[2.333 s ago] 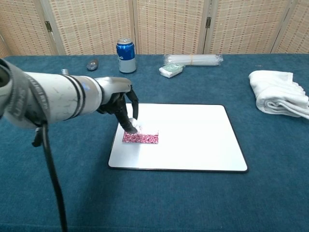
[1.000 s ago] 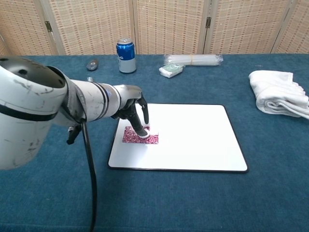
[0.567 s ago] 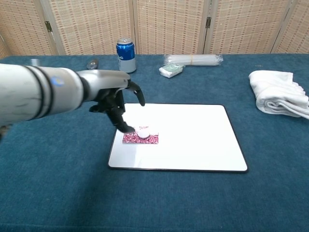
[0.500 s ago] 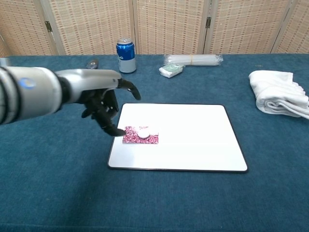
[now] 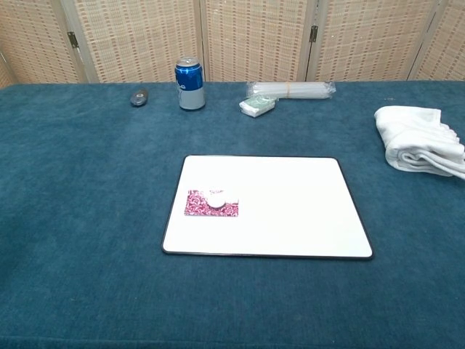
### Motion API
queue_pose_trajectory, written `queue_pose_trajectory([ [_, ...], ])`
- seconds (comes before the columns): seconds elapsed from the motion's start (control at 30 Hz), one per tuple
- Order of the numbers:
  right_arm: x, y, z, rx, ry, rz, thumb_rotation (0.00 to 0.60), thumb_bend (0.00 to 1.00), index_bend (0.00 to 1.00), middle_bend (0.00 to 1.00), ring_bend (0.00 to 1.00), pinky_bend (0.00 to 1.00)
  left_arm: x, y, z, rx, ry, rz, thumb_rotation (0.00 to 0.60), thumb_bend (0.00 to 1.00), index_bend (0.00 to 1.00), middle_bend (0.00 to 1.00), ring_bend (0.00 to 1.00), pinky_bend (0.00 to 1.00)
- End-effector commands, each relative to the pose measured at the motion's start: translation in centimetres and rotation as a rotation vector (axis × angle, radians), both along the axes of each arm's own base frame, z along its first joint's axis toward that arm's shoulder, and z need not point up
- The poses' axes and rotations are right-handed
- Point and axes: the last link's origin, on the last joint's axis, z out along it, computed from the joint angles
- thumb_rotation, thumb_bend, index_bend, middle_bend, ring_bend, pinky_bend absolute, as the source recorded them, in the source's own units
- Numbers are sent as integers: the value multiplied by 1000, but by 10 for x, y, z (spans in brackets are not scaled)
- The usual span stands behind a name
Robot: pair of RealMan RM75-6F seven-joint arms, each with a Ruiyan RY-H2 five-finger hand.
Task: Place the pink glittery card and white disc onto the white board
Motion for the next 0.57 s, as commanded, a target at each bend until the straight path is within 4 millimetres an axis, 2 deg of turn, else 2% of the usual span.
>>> queue_pose_trajectory([
  [0.03,5,-16,-15,-4,17,-52,600,210,0,0,0,0,-69,-45,52,206,70,104,600,270,7,98,126,307],
  [0.23,3,-19,-20,3,42,-82,600,210,0,0,0,0,-77,-46,59,238,51,162,600,270,31,98,119,291],
  [0.57,6,-17,-15,-15,28,-50,600,211,0,0,0,0,-83,-44,61,262,59,196,600,271,19,99,118,291],
])
